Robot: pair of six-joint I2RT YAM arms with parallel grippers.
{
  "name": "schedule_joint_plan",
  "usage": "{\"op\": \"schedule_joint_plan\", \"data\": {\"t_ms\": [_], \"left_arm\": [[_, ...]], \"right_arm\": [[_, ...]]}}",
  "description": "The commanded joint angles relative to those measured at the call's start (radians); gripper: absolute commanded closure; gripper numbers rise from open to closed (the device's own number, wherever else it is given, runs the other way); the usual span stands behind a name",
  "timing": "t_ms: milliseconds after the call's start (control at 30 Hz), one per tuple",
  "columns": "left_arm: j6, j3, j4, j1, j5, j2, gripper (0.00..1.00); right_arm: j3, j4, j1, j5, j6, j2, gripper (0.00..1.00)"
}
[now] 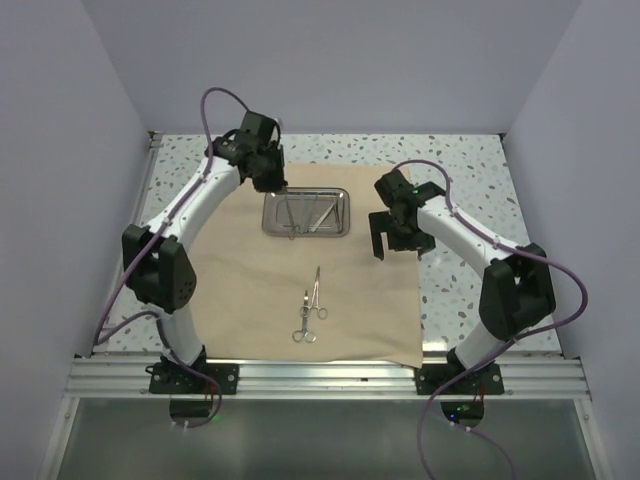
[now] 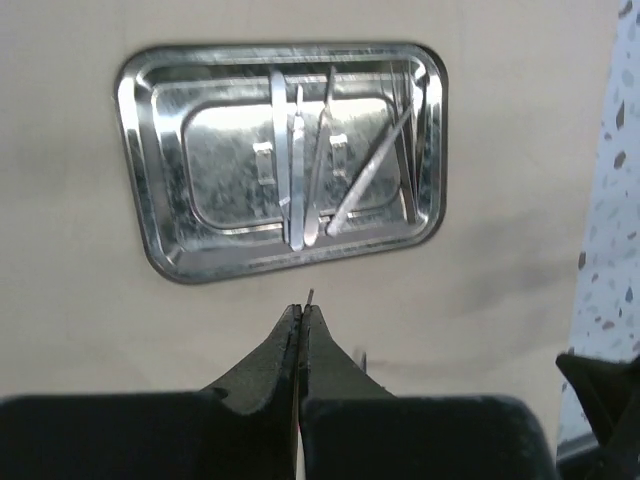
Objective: Open and lay out the surgical kit
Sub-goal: Pick up the medical item from the container, then place the medical item in the surgical kit.
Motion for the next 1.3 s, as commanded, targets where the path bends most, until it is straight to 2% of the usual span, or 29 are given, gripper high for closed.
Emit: {"op": "schedule_joint_plan", "data": {"t_ms": [0,200,333,433,567,800,900,1000,1100,1133,1167,1200,1233,1267], "left_arm": [[-0.003,-0.163,0.047,-0.071,0.098,-0.127,1.0],[-0.083,-0.466,0.164,-0.214,0.235,-0.313,1.0],[-0.089,-0.562,0.211,-0.301,0.284,-0.359,1.0],[-0.062,-0.602,0.242,-0.32,0.322,-0.381,1.0],[0.016,-0.585,0.221,-0.325,0.336,-0.355,1.0],[0.188,-0.513,0.081,-0.325,0.336,-0.189,1.0],[0.228,-0.508,0.043,-0.325,0.29,-0.135,1.0],[0.216,-0.476,0.023,-0.322,0.186,-0.083,1.0],[0.173,-0.407,-0.01,-0.323,0.074,-0.034,0.7],[0.159,-0.387,-0.017,-0.322,0.019,-0.028,0.55],[0.147,-0.367,-0.028,-0.323,-0.001,-0.022,0.5],[0.127,-0.331,-0.031,-0.322,-0.017,-0.017,0.39],[0.121,-0.315,-0.031,-0.323,-0.039,-0.017,0.34],[0.113,-0.297,-0.034,-0.323,-0.05,-0.019,0.32]], "right_arm": [[-0.013,0.013,-0.006,-0.021,-0.003,-0.052,0.01],[-0.033,0.017,-0.006,-0.03,-0.001,-0.057,0.02],[-0.047,0.02,-0.006,-0.029,0.0,-0.069,0.01],[-0.06,0.022,-0.006,-0.03,0.002,-0.08,0.02],[-0.079,0.023,-0.006,-0.032,0.003,-0.092,0.02],[-0.083,0.016,-0.006,-0.015,0.0,-0.104,0.02],[-0.086,0.014,-0.004,-0.01,-0.001,-0.11,0.01],[-0.09,0.016,-0.004,-0.009,0.0,-0.112,0.02],[-0.074,0.02,-0.004,-0.015,0.002,-0.104,0.02],[-0.068,0.023,-0.006,-0.018,0.003,-0.104,0.01],[-0.059,0.031,-0.004,-0.03,0.005,-0.1,0.02],[-0.032,0.037,-0.006,-0.036,0.005,-0.091,0.02],[-0.01,0.039,-0.004,-0.044,0.005,-0.081,0.02],[0.011,0.043,-0.004,-0.055,0.005,-0.071,0.02]]}}
